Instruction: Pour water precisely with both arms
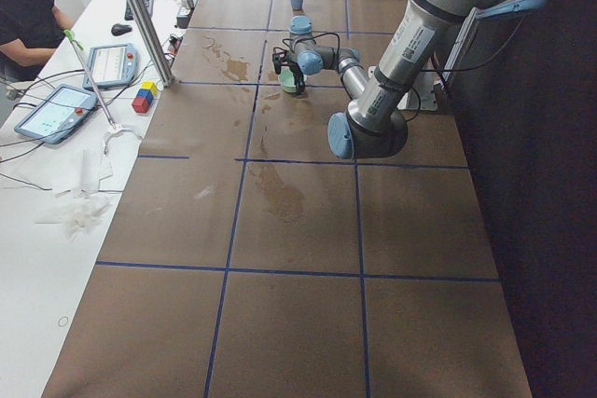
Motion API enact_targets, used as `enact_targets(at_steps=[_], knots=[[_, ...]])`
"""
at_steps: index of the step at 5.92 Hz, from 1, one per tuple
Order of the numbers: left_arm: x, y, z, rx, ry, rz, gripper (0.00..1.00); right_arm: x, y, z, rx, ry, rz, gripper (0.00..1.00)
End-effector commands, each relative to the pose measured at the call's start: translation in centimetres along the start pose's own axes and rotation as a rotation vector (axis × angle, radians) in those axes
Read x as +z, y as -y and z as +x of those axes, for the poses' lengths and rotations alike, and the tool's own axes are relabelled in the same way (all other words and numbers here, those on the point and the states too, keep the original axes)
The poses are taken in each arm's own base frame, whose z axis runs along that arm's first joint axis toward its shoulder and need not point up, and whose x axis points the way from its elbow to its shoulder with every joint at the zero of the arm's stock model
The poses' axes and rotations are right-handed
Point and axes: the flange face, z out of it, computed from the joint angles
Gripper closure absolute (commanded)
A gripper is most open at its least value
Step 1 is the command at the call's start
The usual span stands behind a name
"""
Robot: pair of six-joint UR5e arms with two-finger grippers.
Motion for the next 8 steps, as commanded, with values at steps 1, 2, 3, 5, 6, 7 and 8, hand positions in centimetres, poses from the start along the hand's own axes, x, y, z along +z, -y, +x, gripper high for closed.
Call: enact_targets(at_steps=[1, 2, 3, 5, 6, 7, 8], knots=[[0.5, 0.0, 0.1, 0.007, -0.008, -0.001, 0.80, -1.2, -1.5, -0.6, -0.009, 0.001, 0.017, 0.00], [0.3, 0.1, 0.1, 0.010, -0.011, 0.001, 0.96, -1.2, -1.5, -0.7, -0.009, 0.004, 0.020, 0.00], [0.1, 0.1, 0.2, 0.020, -0.023, 0.003, 1.00, -1.3, -1.5, -0.8, -0.012, 0.008, 0.022, 0.00], [-0.8, 1.4, -0.1, 0.011, -0.034, 0.019, 1.00, -1.2, -1.5, -0.8, -0.010, 0.008, 0.023, 0.00], [-2.2, 2.0, -1.6, 0.006, -0.047, 0.031, 1.00, -1.0, -1.9, -0.7, -0.008, 0.008, 0.021, 0.00], [-3.3, 1.9, -3.9, 0.007, -0.055, 0.033, 1.00, -0.9, -2.1, -0.7, -0.007, 0.010, 0.020, 0.00], [-4.0, 2.0, -5.3, 0.007, -0.062, 0.039, 1.00, -1.0, -2.1, -0.8, -0.008, 0.010, 0.021, 0.00]])
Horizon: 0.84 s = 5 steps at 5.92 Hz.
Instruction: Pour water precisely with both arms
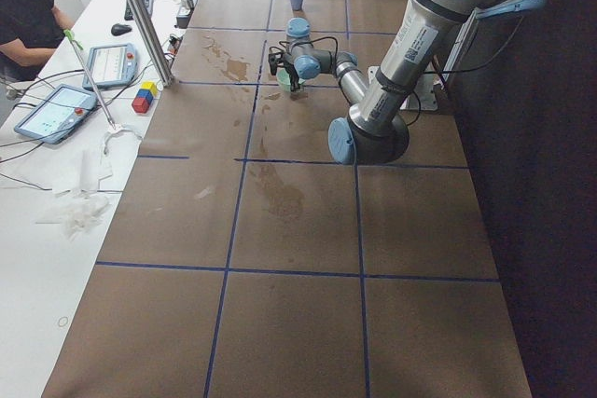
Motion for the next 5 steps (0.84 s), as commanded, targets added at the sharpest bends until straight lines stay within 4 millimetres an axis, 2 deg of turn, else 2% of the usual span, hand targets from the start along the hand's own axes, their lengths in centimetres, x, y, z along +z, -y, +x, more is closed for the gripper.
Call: enact_targets(at_steps=[1, 2, 4, 5], knots=[[-2.2, 0.4, -3.5, 0.043, -0.014, 0.016, 1.00, 0.0, -0.2, -0.1, 0.000, 0.000, 0.001, 0.00], [-3.6, 0.9, -6.1, 0.074, -0.014, 0.022, 1.00, -0.2, -0.3, -0.3, -0.001, -0.001, 0.002, 0.00], [-4.6, 3.6, -11.9, 0.089, -0.025, -0.033, 1.00, -0.1, -0.5, -0.3, 0.001, 0.000, 0.001, 0.00], [-4.8, 4.7, -16.0, 0.098, -0.032, -0.056, 1.00, -0.4, -0.9, -0.9, 0.002, -0.001, 0.002, 0.00]])
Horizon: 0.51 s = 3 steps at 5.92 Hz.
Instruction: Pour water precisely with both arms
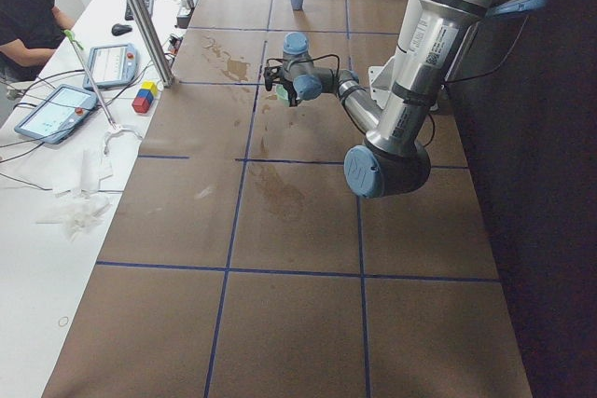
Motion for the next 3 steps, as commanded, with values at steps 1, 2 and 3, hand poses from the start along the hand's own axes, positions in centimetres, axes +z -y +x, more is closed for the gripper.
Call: enact_targets(at_steps=[1, 2, 3], knots=[[-1.5, 2.0, -6.9, -0.006, -0.012, -0.048, 1.00, -0.4, -0.6, -0.7, 0.002, -0.003, 0.003, 0.00], [-2.5, 3.0, -10.2, -0.003, -0.004, -0.075, 1.00, -0.4, -0.7, -0.7, 0.006, -0.001, 0.002, 0.00], [-3.1, 3.6, -13.0, -0.006, 0.007, -0.089, 1.00, -0.4, -0.8, -0.9, 0.005, -0.001, 0.003, 0.00]])
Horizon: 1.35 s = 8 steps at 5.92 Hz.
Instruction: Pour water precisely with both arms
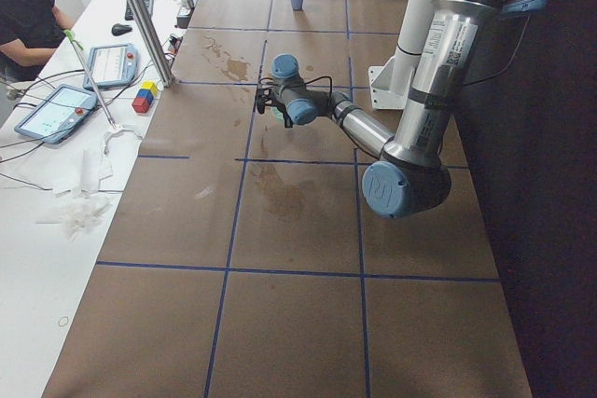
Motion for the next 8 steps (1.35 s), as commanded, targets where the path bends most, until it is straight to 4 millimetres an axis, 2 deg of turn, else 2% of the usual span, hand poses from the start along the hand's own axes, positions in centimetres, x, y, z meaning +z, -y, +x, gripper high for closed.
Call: enact_targets(at_steps=[1, 3, 6, 8], knots=[[-1.7, 1.2, -5.5, 0.000, 0.014, -0.028, 1.00, -0.1, -0.1, -0.1, 0.000, 0.000, 0.001, 0.00], [-3.1, 2.1, -10.7, 0.026, 0.032, -0.041, 1.00, 0.0, -0.2, -0.1, 0.001, 0.001, 0.000, 0.00], [-4.1, 3.0, -16.1, 0.066, 0.069, -0.032, 1.00, -0.4, -0.4, -0.6, -0.004, -0.002, 0.005, 0.00], [-4.8, 4.6, -19.8, 0.080, 0.043, -0.074, 1.00, -0.4, -0.5, -0.7, -0.005, -0.002, 0.005, 0.00]])
